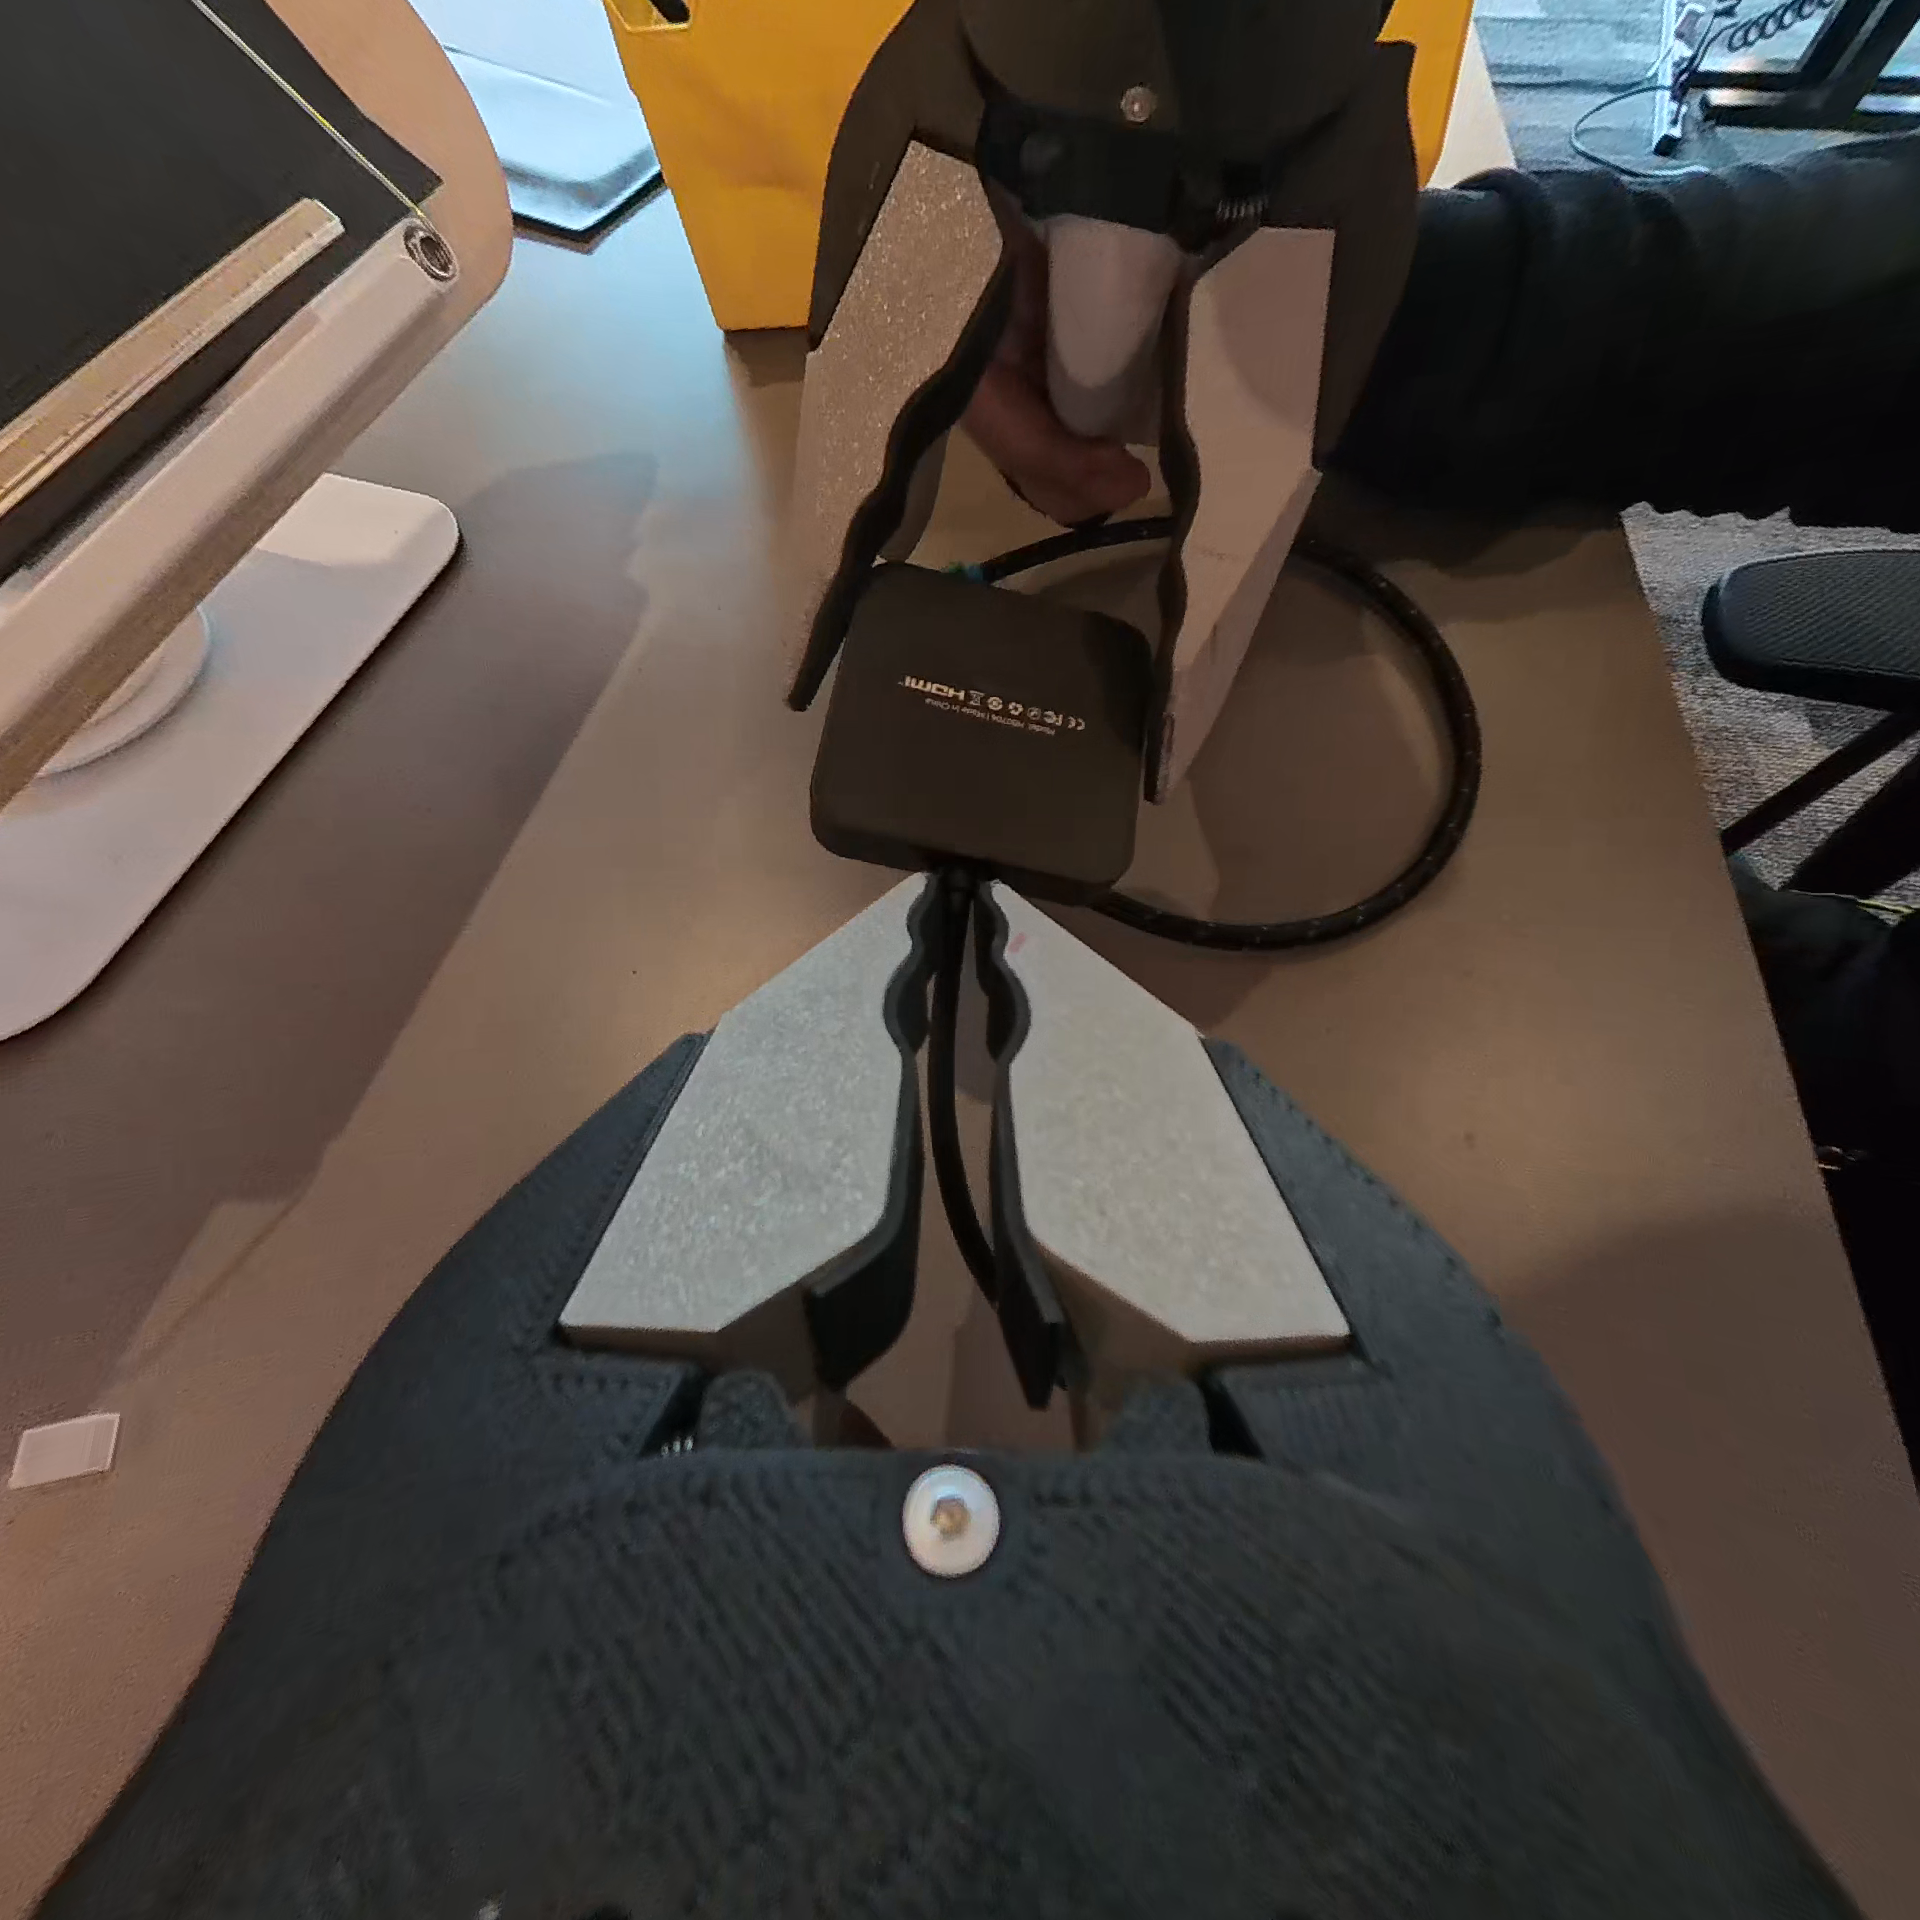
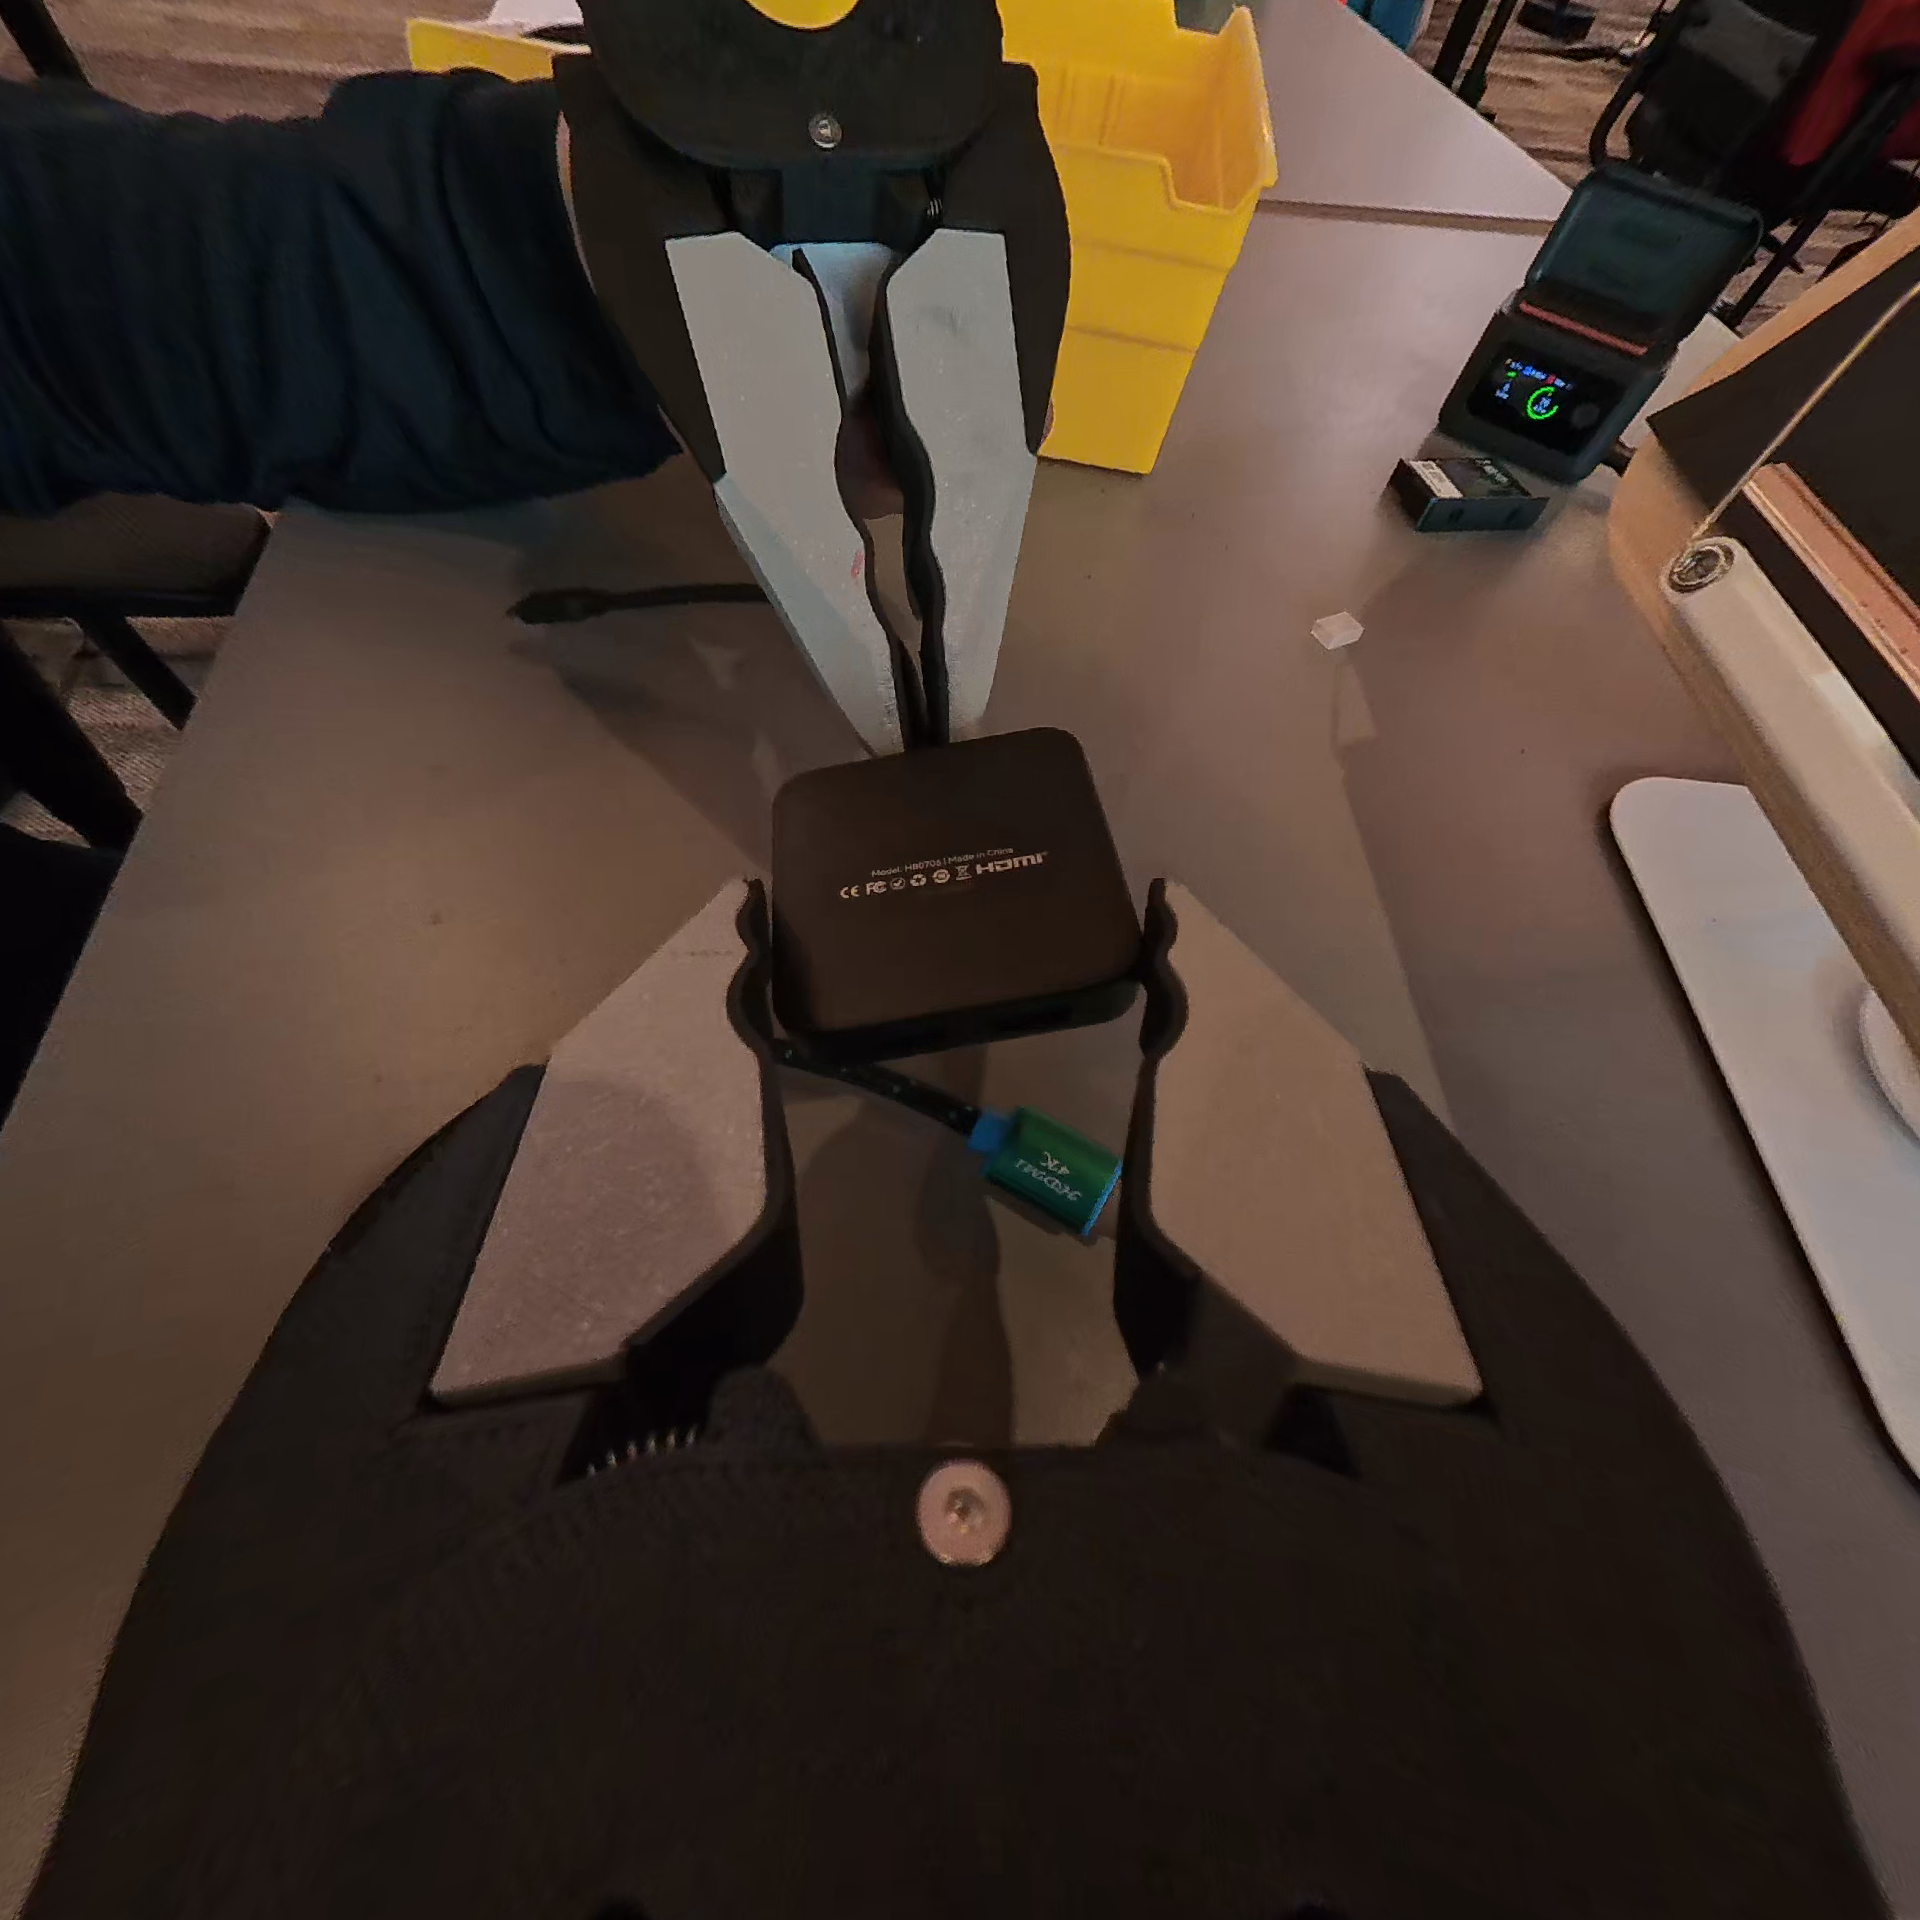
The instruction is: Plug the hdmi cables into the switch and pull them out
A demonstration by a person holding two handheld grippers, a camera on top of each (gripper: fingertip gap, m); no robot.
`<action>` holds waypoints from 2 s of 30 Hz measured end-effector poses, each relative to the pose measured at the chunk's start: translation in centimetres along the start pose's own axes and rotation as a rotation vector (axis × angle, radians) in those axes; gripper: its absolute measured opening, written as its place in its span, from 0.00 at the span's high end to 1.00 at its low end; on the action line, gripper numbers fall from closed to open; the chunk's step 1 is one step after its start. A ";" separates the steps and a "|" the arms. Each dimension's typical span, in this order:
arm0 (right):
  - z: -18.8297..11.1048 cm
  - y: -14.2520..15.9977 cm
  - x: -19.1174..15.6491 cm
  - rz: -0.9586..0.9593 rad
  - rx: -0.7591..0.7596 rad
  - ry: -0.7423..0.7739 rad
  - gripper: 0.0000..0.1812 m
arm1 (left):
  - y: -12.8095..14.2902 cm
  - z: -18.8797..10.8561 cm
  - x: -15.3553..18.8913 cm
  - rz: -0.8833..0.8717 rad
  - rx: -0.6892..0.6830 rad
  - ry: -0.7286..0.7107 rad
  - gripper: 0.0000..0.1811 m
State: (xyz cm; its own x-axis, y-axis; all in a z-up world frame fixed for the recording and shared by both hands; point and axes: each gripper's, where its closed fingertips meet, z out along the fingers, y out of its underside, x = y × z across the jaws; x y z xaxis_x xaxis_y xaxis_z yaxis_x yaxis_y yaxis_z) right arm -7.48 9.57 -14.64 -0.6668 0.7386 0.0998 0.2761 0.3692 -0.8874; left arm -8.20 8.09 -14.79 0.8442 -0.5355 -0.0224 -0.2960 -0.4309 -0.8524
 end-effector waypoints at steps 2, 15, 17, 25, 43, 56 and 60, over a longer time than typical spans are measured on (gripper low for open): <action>0.0 0.1 0.2 0.014 -0.011 0.009 0.61 | 0.0 0.1 -0.2 -0.013 0.004 -0.006 0.98; -3.9 0.4 5.7 0.638 0.256 -0.107 1.00 | 0.3 0.8 -2.3 0.183 -0.032 -0.261 0.80; -4.1 0.5 5.7 0.623 0.246 -0.101 0.89 | 1.5 1.3 -2.1 0.185 -0.084 -0.233 0.78; -2.8 0.2 4.3 0.521 0.178 -0.098 0.76 | 3.1 3.0 0.9 0.208 -0.179 -0.089 0.76; -3.1 -1.3 2.8 0.200 0.112 0.032 0.49 | -1.8 -2.0 -4.6 0.081 0.128 -0.343 0.99; -1.4 2.1 4.7 -0.109 -0.141 0.339 0.47 | -3.0 -2.5 -3.7 0.020 0.214 -0.270 0.99; -1.2 2.1 5.8 -0.134 -0.169 0.421 0.47 | -3.4 -2.8 -3.8 -0.011 0.232 -0.272 0.99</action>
State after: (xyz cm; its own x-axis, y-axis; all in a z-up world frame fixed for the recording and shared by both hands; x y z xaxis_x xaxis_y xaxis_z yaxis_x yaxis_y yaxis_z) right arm -9.89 15.30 -15.43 -0.3751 0.8297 0.4134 0.3391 0.5379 -0.7718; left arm -11.60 9.55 -10.32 0.9440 -0.3057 -0.1242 -0.2034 -0.2426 -0.9485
